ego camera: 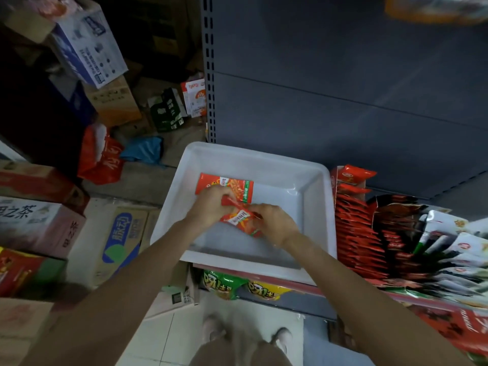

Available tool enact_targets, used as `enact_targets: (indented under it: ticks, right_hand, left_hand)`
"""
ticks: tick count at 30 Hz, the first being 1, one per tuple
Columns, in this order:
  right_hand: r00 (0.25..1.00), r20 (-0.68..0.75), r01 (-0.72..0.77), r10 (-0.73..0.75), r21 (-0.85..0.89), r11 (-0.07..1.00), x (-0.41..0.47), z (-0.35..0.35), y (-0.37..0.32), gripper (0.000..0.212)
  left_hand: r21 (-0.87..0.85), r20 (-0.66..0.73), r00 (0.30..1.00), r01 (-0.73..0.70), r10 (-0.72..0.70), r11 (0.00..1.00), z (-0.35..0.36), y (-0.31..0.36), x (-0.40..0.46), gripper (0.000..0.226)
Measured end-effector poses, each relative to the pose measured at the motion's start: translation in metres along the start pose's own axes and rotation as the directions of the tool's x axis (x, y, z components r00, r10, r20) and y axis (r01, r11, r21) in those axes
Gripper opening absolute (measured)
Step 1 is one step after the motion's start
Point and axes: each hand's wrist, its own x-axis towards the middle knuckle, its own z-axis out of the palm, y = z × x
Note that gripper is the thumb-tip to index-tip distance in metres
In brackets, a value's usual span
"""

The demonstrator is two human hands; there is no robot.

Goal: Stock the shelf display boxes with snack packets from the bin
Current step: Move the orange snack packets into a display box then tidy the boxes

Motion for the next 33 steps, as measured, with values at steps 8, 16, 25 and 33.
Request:
enact_targets:
  ticks: [8, 16, 25, 33]
  right_hand:
    - [0.914, -0.394, -0.014, 0.099, 0.212, 0.977, -0.027, -0.070, 0.032, 0.018]
    - [0.840, -0.500, -0.220, 0.211, 0.042, 0.975, -0.045, -0.132, 0.094, 0.051]
    - [0.913, -0.315, -0.296, 0.258, -0.079, 0.952, -0.075, -0.148, 0.122, 0.029]
    - [0.835, -0.463, -0.275, 0.296, 0.114, 0.955, -0.088, -0.154, 0.129, 0.027]
  left_hand:
    - [-0.281, -0.176, 0.983, -0.093, 0.044, 0.955, -0.004, 0.084, 0.023, 0.020]
    - [-0.118, -0.479, 0.864, -0.239, 0.156, 0.964, 0.020, 0.156, 0.051, 0.027]
    - [-0.037, -0.316, 0.919, -0.261, 0.237, 0.965, 0.053, 0.208, 0.065, 0.027]
    - [0.375, 0.122, 0.918, -0.394, 0.376, 0.839, 0.078, 0.246, 0.074, 0.019]
